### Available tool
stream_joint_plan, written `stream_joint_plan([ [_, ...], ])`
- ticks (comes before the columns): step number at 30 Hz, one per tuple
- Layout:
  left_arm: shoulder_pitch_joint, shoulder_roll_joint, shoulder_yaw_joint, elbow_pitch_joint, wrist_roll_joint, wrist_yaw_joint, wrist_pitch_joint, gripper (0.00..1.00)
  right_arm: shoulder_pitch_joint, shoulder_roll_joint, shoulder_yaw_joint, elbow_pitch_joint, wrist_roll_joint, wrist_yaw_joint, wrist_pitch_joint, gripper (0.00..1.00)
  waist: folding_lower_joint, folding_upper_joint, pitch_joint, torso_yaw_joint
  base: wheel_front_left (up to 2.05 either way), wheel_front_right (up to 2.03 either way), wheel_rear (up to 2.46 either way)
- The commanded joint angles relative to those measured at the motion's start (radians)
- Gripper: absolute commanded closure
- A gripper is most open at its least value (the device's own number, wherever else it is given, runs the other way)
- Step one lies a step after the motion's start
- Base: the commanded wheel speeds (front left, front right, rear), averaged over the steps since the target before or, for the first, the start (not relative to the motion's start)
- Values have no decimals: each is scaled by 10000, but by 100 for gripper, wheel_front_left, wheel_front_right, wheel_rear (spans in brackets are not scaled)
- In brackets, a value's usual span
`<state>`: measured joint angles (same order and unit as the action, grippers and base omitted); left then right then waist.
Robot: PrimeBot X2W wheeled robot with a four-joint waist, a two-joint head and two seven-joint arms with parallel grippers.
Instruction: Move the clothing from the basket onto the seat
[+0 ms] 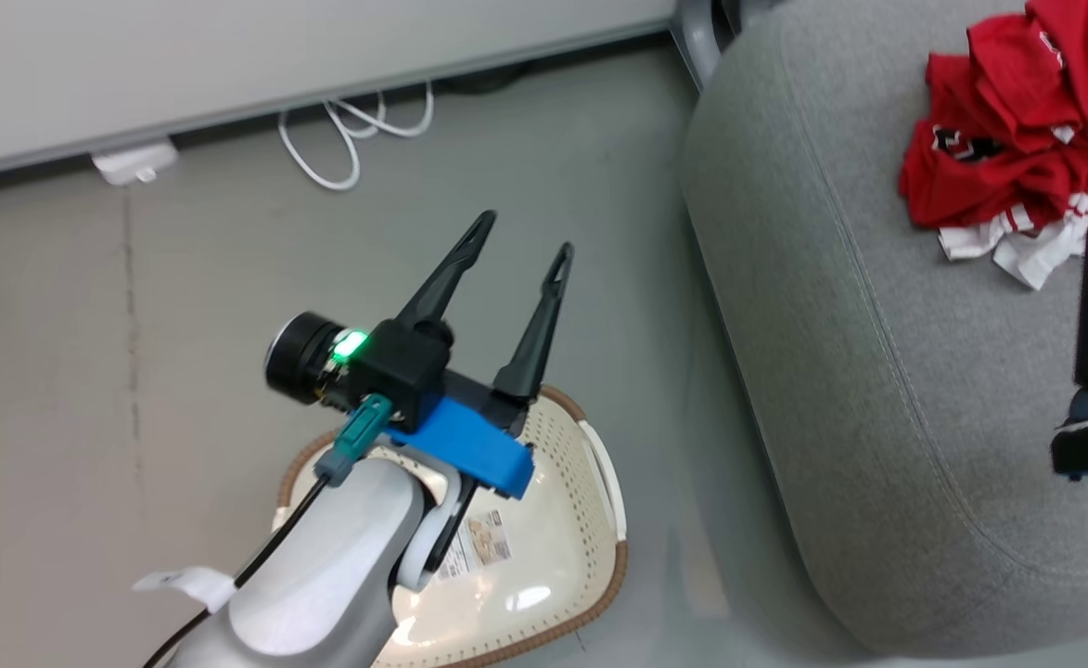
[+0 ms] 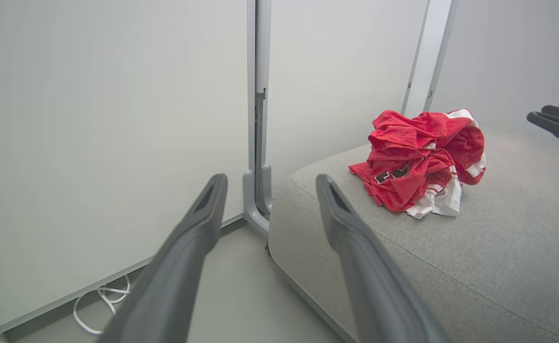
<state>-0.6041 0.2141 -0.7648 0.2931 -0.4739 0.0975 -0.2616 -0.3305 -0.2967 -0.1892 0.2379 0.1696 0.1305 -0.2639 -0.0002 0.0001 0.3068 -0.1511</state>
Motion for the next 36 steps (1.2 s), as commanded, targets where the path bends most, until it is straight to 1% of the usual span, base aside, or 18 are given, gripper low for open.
stream_joint_plan([
  [1, 283, 23, 222, -51, 77, 55, -45, 0, 267, 119, 74, -226, 4, 5, -10, 0, 2, -1, -506, 352, 0, 0, 0],
  [6, 1107, -56, 1161, -260, 416, -18, -45, 0, 863, 448, 434, -830, 42, 5, -10, 0, 2, -1, -1094, 790, 0, 0, 0],
  [11, 1988, -168, 2282, -573, 842, -55, -46, 0, 1294, 794, 801, -1128, 26, 4, -8, 0, 2, -1, -1539, 1154, 0, 0, 0],
  [18, 3150, -413, 3595, -725, 1357, -419, -48, 0, 1847, 1286, 1181, -1147, -80, 5, -8, 0, 2, -1, -2121, 1595, 0, 0, 0],
  [24, 3865, -662, 4444, -621, 1778, -722, -47, 0, 2388, 1666, 1285, -1141, -234, 5, -8, 0, 2, -1, -2587, 1897, 0, 0, 0],
  [30, 4575, -876, 5289, -756, 2168, -950, -47, 0, 2905, 1888, 1348, -1103, -305, 5, -8, 0, 2, -1, -2962, 2061, 0, 0, 0],
  [36, 5197, -1083, 6039, -990, 2536, -1235, -47, 0, 3090, 2071, 1349, -1055, -287, 5, -8, 0, 2, -1, -3082, 2133, 0, 0, 0],
])
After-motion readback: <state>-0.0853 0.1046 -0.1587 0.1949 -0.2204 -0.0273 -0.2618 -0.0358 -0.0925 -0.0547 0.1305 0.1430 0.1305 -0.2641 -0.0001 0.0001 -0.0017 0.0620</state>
